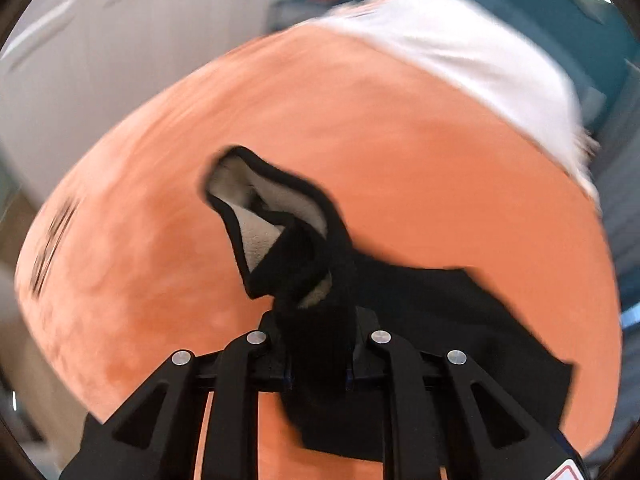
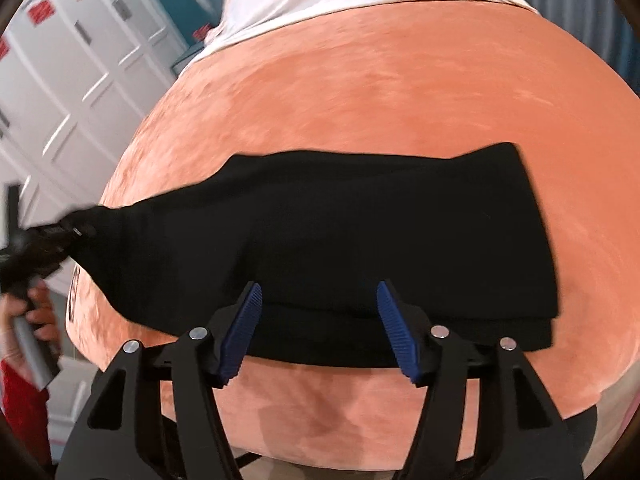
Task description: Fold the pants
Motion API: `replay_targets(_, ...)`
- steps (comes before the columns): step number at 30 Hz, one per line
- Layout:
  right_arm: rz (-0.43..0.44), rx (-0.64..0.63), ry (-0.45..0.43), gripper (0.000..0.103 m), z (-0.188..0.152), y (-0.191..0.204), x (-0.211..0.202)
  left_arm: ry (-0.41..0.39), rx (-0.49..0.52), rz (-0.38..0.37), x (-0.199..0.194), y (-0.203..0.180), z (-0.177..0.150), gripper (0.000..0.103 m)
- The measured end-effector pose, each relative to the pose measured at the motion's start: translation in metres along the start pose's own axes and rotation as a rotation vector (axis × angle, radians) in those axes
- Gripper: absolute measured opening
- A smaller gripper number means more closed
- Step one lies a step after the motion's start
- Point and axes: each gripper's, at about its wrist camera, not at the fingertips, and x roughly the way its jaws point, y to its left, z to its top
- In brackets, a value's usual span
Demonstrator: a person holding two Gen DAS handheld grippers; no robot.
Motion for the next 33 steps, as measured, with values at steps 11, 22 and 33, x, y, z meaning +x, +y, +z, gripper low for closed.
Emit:
replay_targets(11, -0.023, 0.234, -0.039, 0.071, -0.012, -0.109, -0.026, 0.212, 0.491, -0.158, 0.002, -0.206, -0.168, 0.071)
replay_targets(22, 0.178, 0.169, 0.060, 0.083, 0.024, -0.065, 0.041, 0.076, 0.367, 0.107, -0.037, -0.085, -0.130, 0.080)
replay_targets(33, 0.166, -0.002, 0.062, 0.013, 0.049, 0.020, 0.046, 0.042, 0.250, 0.200, -0.054, -0.019, -0.106, 0.080)
